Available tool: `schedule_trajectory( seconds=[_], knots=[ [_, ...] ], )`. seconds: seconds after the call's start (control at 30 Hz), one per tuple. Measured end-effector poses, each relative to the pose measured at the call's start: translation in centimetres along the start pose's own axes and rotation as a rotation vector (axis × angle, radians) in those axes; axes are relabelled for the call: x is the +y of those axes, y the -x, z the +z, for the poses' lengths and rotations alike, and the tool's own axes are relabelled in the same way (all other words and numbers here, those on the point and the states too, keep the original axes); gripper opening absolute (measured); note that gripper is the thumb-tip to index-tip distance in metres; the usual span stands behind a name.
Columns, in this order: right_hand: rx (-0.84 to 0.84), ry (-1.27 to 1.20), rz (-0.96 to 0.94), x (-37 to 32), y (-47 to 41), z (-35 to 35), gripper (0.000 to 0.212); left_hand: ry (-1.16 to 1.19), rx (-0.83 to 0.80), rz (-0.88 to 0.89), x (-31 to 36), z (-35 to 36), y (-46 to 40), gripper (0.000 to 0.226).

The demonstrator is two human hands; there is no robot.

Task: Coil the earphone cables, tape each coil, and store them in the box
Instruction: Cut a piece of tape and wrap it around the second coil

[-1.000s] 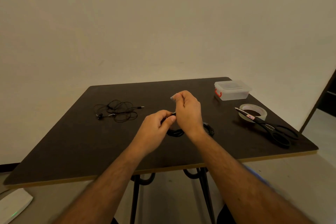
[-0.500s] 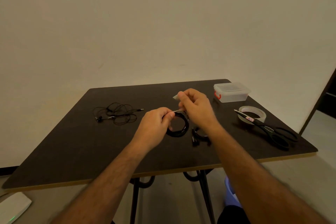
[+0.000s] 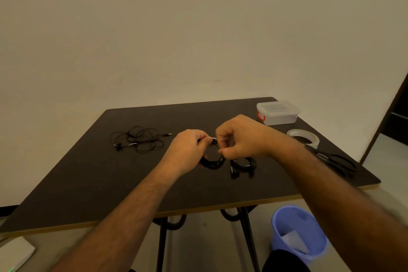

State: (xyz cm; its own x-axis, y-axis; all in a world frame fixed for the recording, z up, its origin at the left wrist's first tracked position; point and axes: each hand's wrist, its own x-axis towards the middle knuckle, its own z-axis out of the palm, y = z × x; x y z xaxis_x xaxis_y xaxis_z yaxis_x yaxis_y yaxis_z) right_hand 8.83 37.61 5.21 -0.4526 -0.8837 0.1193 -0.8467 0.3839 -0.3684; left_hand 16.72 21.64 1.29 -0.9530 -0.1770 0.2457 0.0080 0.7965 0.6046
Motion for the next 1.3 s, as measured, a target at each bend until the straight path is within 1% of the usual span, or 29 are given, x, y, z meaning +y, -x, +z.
schedule_trajectory(
  seconds=[0.13, 0.23, 0.3, 0.4, 0.47, 0.6, 0.67, 0.7, 0.8, 0.97, 1.13, 1.3],
  knots=[
    [-0.007, 0.067, -0.024, -0.8, -0.3, 0.1, 0.019, 0.014, -0.033, 0.006, 0.6, -0.5, -0.1, 0.027],
    [0.037, 0.158, -0.034, -1.1, -0.6, 0.2, 0.031, 0.056, -0.048, -0.001, 1.1, -0.9, -0.1, 0.030],
    [0.058, 0.203, -0.041, -1.1, -0.7, 0.1, 0.035, 0.082, -0.050, -0.011, 1.5, -1.1, -0.1, 0.032],
    [0.081, 0.298, -0.059, -1.5, -0.7, 0.3, 0.038, 0.183, -0.062, -0.037, 1.7, -1.3, -0.2, 0.030],
    [0.116, 0.377, -0.096, -1.9, -0.7, 0.6, 0.034, 0.232, -0.068, -0.060, 1.7, -1.5, -0.3, 0.028],
    [0.234, 0.476, -0.132, -1.7, -0.7, 1.1, 0.013, 0.271, -0.072, -0.070, 1.9, -1.5, -0.2, 0.028],
    [0.330, 0.538, -0.151, -1.3, -0.8, 1.4, 0.004, 0.286, -0.060, -0.067, 1.9, -1.6, -0.2, 0.033],
    [0.390, 0.558, -0.158, -1.0, -0.8, 1.6, 0.005, 0.294, -0.052, -0.066, 1.9, -1.7, -0.2, 0.035],
    [0.483, 0.552, -0.166, -0.5, -0.9, 2.0, 0.007, 0.310, -0.049, -0.053, 2.0, -1.9, -0.4, 0.037],
    [0.419, 0.498, -0.159, -0.1, -1.1, 2.5, 0.005, 0.293, -0.061, -0.070, 1.9, -1.8, -0.3, 0.036],
    [0.480, 0.456, -0.181, 0.2, -1.2, 3.4, 0.012, 0.418, -0.039, -0.172, 1.8, -1.5, -0.4, 0.028],
    [0.535, 0.447, -0.222, 0.6, -1.1, 3.9, 0.019, 0.614, -0.136, -0.323, 1.7, -1.6, -0.7, 0.022]
  ],
)
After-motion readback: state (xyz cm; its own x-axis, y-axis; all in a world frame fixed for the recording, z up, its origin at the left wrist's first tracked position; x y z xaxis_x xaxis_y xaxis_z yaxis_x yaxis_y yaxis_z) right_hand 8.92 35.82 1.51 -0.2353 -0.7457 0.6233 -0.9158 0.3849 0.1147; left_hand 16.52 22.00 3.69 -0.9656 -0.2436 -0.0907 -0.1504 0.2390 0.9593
